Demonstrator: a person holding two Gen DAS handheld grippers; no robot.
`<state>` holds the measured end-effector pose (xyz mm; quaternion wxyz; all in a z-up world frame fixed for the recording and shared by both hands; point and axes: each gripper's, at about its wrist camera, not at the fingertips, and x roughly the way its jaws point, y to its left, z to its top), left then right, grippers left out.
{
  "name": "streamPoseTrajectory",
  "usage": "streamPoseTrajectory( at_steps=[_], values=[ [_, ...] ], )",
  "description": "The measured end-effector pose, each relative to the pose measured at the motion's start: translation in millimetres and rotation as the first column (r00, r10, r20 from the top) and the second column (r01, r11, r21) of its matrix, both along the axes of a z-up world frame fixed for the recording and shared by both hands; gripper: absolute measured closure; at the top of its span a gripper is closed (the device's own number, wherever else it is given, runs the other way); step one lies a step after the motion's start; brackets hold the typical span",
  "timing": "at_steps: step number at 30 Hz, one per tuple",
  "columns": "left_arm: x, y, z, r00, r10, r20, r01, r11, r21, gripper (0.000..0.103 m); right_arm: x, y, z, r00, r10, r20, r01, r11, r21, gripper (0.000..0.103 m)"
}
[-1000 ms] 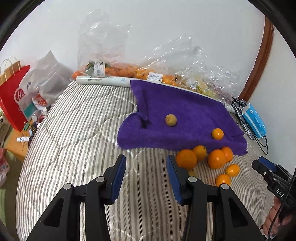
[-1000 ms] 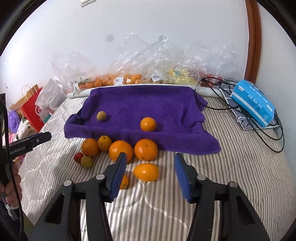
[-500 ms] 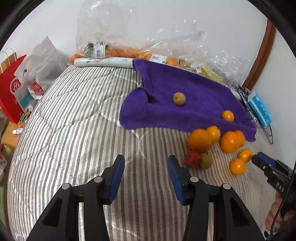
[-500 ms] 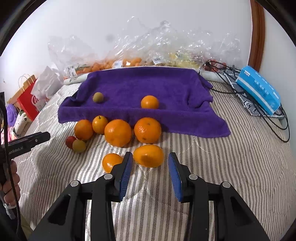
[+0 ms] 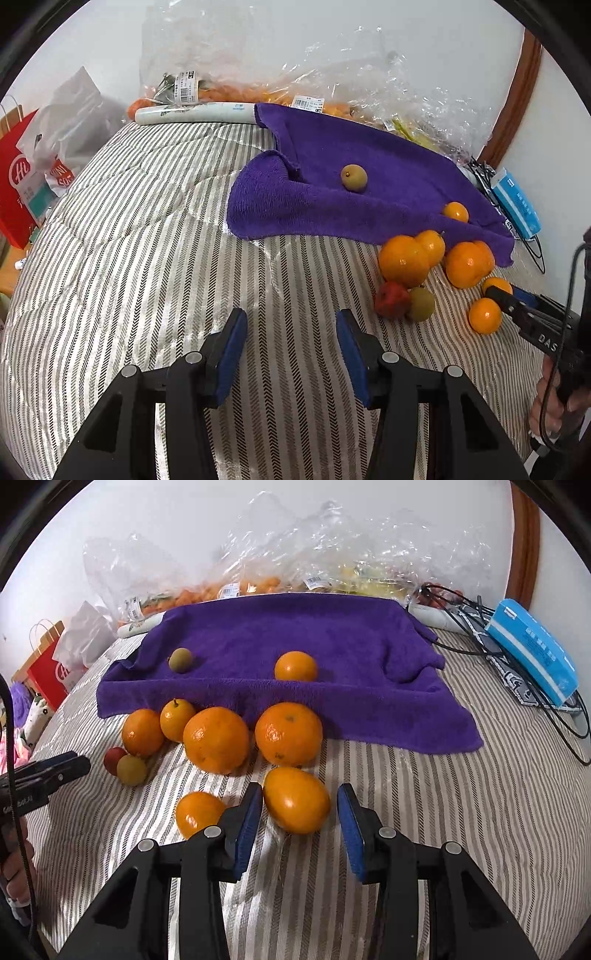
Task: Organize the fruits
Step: 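Close the right tool on an oval orange in front of the towel, then grasp the small red fruit with the left tool while the right tool holds the orange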
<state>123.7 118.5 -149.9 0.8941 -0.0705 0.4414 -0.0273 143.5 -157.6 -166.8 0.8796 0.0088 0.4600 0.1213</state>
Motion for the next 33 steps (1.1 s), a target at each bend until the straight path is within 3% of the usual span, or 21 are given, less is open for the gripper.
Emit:
streamPoseTrajectory(
  at_steps=[3, 13, 19, 33],
  values=[
    [-2.3, -1.8, -1.4, 1.000, -0.010, 0.018, 0.010, 1.000, -0.011, 0.055, 3.0, 3.1, -4.0, 1.000, 0.010, 0.006, -0.010, 1.000, -0.015, 0.068],
    [-6.7, -27.5, 10.0, 0.992, -0.103, 0.069, 0.104, 0.994, -0.019, 0.055, -13.4, -26.3, 3.4, 0.996, -0.028, 0.083, 0.034, 0.997, -0.075, 0.068],
    [1.8, -43.2, 5.2, 0.994, -0.095, 0.062, 0.095, 0.995, -0.005, 0.055, -8.7, -43.5, -1.8, 0.997, -0.055, 0.048, 0.055, 0.998, -0.002, 0.068],
    [10.5, -59.9, -5.9, 0.995, -0.098, 0.027, 0.097, 0.995, 0.028, 0.063, -5.6, -40.5, -6.2, 1.000, -0.017, 0.025, 0.016, 1.000, 0.019, 0.068]
  ],
)
